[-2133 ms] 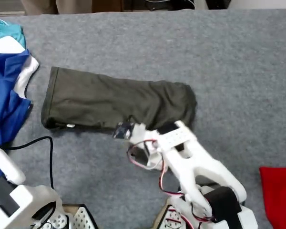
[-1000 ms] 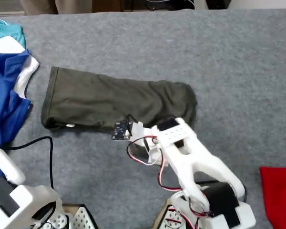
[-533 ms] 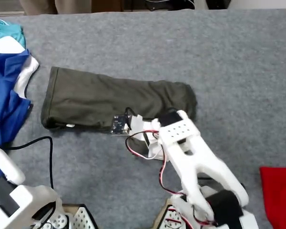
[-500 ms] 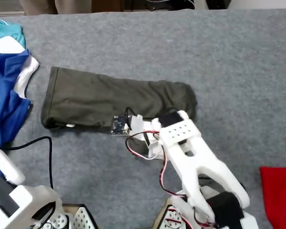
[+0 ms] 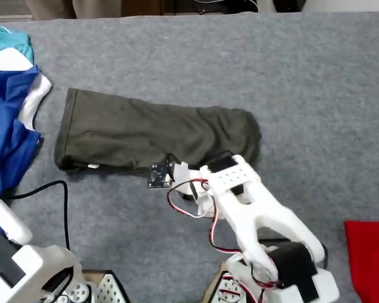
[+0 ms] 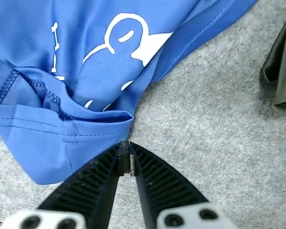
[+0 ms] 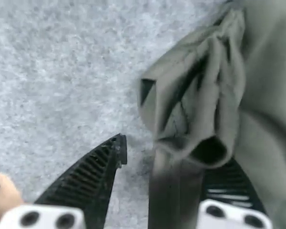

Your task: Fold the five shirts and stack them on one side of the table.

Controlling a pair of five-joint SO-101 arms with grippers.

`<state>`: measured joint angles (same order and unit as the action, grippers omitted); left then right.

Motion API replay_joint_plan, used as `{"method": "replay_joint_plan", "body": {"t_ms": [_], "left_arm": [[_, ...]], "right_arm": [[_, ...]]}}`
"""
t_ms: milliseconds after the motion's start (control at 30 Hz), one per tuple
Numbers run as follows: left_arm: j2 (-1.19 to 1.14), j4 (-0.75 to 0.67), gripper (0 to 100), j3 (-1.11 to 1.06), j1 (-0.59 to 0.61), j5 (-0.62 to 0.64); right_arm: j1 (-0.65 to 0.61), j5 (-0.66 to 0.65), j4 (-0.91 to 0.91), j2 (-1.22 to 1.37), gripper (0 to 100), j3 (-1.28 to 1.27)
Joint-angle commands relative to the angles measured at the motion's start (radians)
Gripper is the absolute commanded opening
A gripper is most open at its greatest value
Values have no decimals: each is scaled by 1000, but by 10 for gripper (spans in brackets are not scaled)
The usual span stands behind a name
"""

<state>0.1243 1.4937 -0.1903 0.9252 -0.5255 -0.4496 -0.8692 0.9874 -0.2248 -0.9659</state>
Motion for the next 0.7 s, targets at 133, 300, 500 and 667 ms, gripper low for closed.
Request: {"method": "replay_joint_plan", "body": {"t_ms": [133,300,500,667], "left_arm": [[54,2,19,14,14,-9],[56,2,19,17,32,-9],[50,8,19,64,64,-9],[53,9,19,68,66,-55]], "right_arm": [[-12,80,37,188,112,154],[-10,118,97,306,6,265],[-4,201,114,338,5,315],[-4,213,206,222,5,351]]}}
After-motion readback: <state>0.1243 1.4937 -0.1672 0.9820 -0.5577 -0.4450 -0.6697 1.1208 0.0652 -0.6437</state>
